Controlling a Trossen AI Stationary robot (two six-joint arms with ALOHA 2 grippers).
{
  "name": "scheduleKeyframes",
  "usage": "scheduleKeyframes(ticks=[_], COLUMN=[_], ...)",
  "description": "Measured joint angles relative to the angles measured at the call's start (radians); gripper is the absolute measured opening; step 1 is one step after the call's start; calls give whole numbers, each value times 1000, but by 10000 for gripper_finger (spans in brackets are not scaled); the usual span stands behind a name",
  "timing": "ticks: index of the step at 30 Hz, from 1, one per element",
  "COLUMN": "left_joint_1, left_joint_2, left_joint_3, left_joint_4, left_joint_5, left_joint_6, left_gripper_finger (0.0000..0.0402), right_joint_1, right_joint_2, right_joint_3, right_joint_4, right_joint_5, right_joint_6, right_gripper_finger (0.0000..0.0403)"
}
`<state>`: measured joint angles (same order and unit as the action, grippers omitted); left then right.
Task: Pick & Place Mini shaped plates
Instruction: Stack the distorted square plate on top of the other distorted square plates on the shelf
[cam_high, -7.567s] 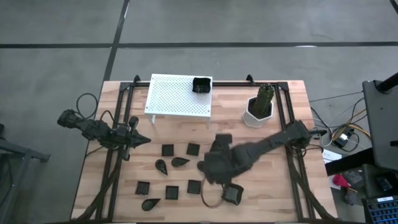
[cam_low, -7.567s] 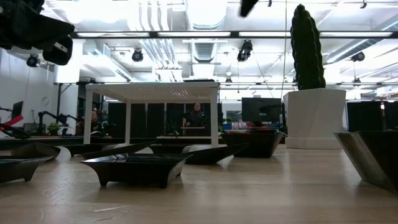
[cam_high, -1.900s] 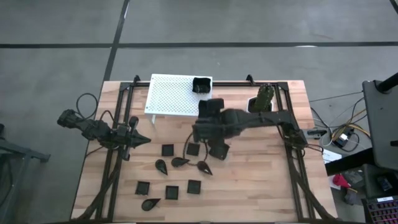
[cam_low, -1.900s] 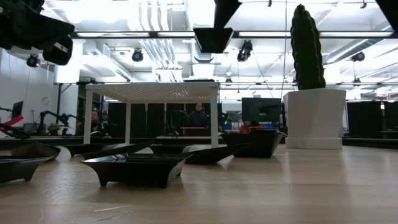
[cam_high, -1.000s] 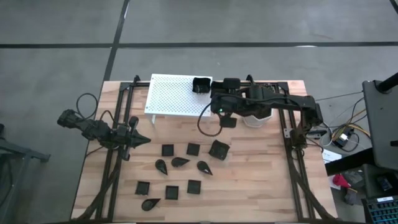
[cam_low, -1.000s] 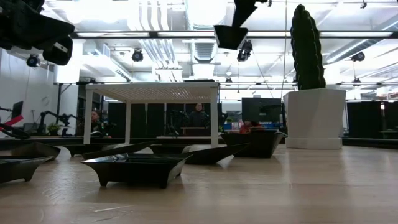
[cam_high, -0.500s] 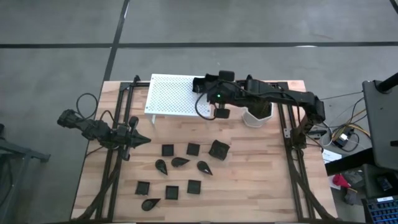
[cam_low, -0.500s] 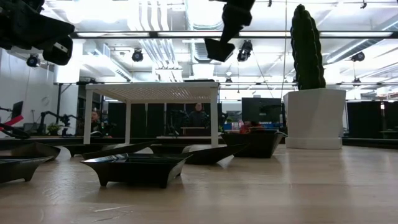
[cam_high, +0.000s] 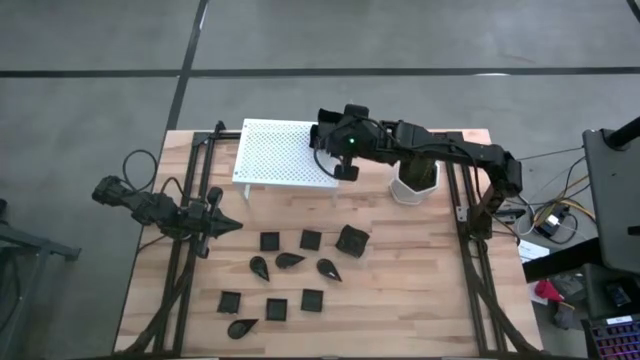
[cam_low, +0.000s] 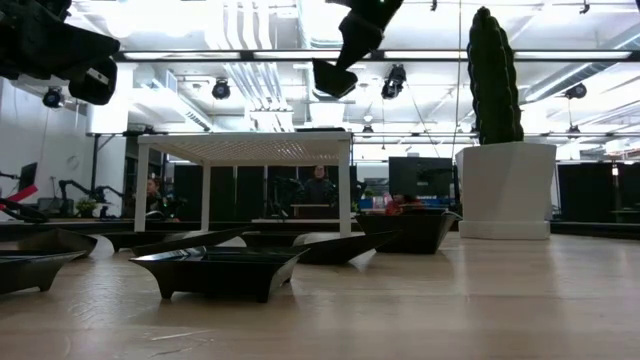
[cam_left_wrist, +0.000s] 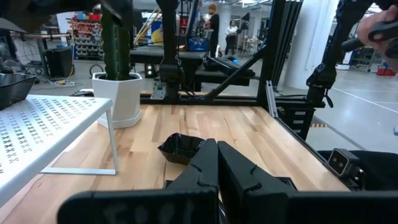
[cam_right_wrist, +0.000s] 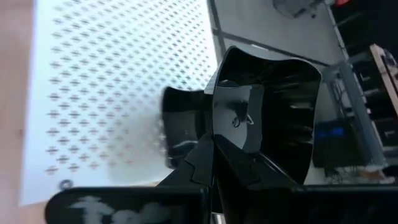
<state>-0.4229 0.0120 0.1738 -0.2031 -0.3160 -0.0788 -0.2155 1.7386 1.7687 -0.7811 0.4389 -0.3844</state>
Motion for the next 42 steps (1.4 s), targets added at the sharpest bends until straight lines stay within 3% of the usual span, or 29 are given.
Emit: scheduleKeyframes(ticks=[12, 32, 42], left_joint_1=[0, 0, 0], left_joint_2=[0, 3, 4], left_joint_3=[0, 0, 0], left_joint_4=[0, 0, 0], left_joint_5=[0, 0, 0], left_joint_6=[0, 0, 0], left_gripper_finger=[0, 0, 0], right_joint_1=[-31, -74, -78], right_joint_2=[35, 347, 373], right_joint_3=[31, 443, 502], right_joint_4=[59, -340, -412], right_joint_5=[-27, -73, -73], right_joint_6=[2, 89, 94], right_gripper_finger=[8, 8, 8])
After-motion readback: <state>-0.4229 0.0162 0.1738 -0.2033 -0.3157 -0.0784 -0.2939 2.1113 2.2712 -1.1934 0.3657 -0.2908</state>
